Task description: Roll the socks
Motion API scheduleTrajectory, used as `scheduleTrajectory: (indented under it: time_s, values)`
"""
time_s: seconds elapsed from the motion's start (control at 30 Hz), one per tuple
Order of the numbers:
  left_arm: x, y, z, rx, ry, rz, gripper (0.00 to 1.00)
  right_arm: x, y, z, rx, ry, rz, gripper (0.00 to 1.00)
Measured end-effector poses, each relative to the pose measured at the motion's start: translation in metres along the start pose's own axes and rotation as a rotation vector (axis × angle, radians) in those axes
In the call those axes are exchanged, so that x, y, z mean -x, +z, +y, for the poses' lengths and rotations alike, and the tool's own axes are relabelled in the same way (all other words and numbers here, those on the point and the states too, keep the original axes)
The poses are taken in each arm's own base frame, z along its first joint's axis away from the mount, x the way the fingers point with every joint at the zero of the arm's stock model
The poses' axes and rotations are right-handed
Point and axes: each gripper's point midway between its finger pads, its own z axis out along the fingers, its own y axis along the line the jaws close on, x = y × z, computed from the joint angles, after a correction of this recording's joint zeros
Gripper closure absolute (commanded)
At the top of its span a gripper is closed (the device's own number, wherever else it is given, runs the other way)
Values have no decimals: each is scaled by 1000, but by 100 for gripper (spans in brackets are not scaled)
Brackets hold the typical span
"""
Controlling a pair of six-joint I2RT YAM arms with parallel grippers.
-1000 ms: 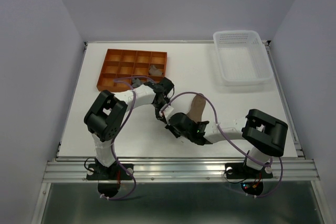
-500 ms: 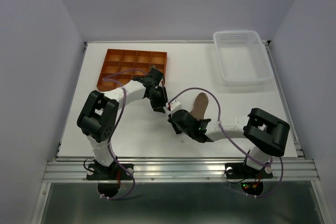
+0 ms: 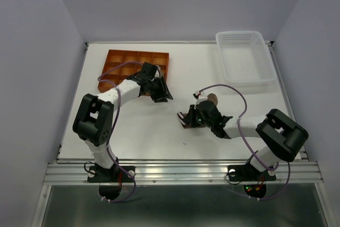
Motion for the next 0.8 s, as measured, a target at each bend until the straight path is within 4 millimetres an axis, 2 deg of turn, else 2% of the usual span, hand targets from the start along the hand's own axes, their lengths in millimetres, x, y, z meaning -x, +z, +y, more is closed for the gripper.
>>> scheduleTrajectory:
  time_s: [0.13,0.23,0.47,0.63,0.8]
  values:
    - [-3,2,-2,-22,13,10,55,-12,-4,-1,46,78,24,99]
    - [-11,5,-1,-24,27,28,55,-13,-6,-1,60,123,24,99]
    - [-51,15,-21,-48,124,95,56,-17,-13,-11,48,216,13,99]
    - [-74,20,-12,-24,140,140,56,-18,-15,-16,39,260,8,99]
    - [-86,25,-11,-24,154,171,55,-15,-14,-19,32,290,3,99]
